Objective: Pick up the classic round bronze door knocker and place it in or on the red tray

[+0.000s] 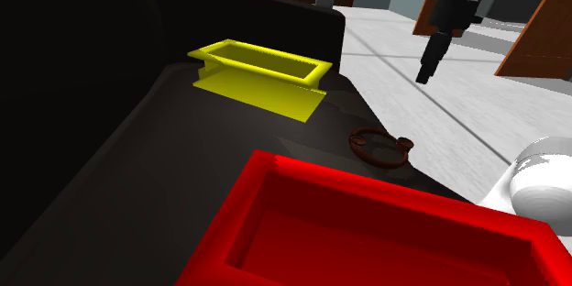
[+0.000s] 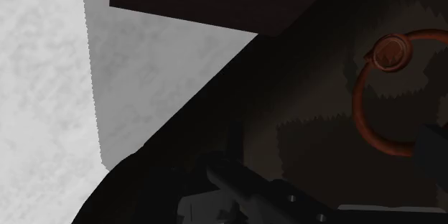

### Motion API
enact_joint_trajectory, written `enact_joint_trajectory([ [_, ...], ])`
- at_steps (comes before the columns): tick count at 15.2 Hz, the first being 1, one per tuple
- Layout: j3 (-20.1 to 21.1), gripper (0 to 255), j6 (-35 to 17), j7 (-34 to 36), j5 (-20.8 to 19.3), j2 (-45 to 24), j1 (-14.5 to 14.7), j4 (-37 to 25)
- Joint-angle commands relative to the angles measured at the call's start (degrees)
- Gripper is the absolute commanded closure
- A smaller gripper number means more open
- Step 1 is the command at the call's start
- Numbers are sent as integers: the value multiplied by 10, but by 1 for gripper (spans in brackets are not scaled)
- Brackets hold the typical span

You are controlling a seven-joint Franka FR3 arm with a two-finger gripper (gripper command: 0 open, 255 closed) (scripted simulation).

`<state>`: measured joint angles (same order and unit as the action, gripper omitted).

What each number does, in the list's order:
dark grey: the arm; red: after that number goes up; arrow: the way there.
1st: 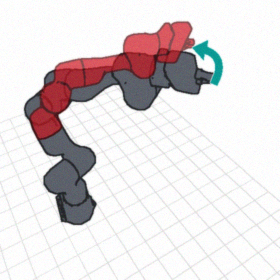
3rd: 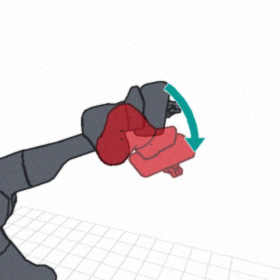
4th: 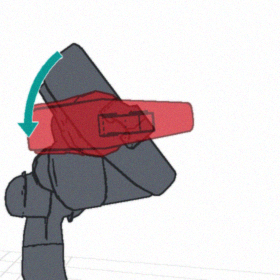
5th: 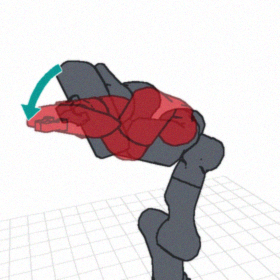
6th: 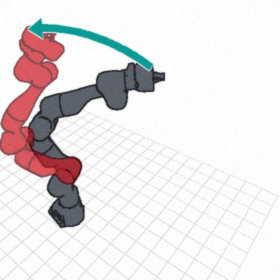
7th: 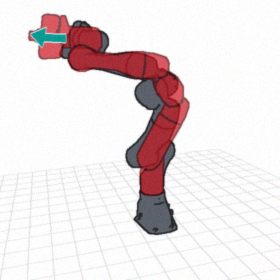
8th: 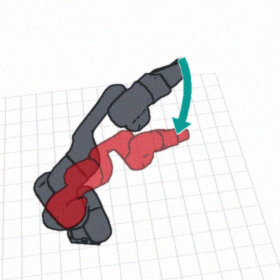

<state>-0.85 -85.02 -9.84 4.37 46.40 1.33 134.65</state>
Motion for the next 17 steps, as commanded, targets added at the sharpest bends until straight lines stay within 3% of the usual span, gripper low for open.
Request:
enact_joint_trajectory([
  [1,0,0,0,0,0,0,0,0],
  [11,140,0,-120,124,88,130,45,183],
  [17,151,0,-164,123,99,132,50,229],
])
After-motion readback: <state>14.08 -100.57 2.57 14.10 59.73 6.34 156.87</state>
